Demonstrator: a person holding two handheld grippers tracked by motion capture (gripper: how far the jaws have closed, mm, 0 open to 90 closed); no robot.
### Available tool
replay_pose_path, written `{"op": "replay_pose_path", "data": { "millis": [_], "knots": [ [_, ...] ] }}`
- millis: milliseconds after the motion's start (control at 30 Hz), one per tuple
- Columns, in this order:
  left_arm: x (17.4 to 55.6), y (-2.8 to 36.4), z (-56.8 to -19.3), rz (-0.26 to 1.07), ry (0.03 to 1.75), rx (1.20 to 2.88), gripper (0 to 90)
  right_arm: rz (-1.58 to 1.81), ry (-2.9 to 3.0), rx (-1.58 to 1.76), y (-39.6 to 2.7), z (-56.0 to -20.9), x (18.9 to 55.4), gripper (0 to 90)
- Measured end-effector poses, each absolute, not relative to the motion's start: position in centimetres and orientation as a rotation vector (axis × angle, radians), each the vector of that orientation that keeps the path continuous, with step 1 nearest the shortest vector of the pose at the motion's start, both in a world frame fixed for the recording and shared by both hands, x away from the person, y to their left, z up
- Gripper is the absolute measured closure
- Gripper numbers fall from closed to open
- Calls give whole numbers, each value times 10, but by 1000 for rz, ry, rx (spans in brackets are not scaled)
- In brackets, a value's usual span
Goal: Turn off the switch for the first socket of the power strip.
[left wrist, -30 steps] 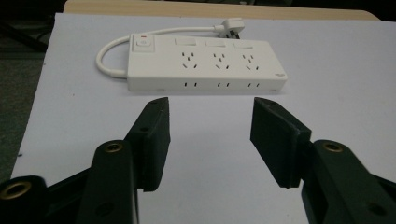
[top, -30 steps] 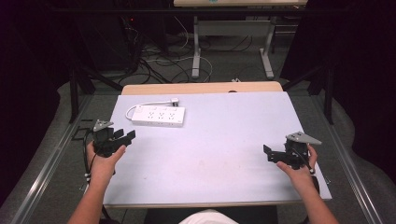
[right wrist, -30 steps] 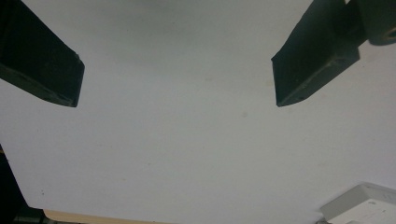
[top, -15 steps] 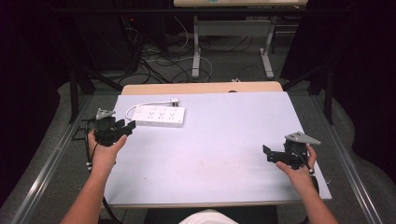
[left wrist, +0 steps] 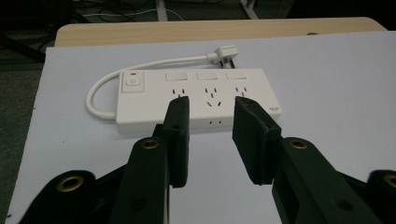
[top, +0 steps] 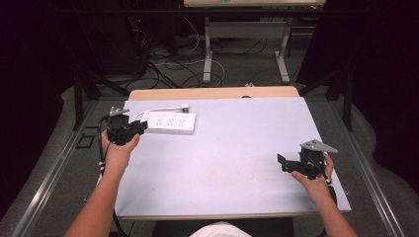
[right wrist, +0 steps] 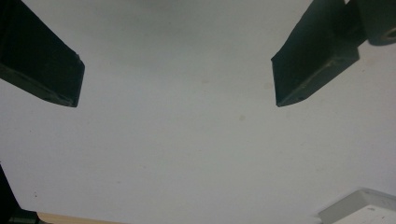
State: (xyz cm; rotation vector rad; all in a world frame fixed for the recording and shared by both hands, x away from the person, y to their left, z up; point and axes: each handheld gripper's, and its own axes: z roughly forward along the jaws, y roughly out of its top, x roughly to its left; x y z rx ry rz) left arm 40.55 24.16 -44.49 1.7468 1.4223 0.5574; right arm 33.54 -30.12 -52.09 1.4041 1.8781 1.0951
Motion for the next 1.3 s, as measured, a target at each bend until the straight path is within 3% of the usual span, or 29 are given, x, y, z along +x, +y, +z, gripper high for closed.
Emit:
{"op": "replay_pose_path", "data": {
  "millis": [800,1300],
  "knots": [
    [453,239,-437,547,1515,1758,870,1097,1889,1403,-301,-523,337,17],
    [479,239,-425,567,1553,1751,900,1089,1898,1400,-299,-525,338,19]
  ]
}}
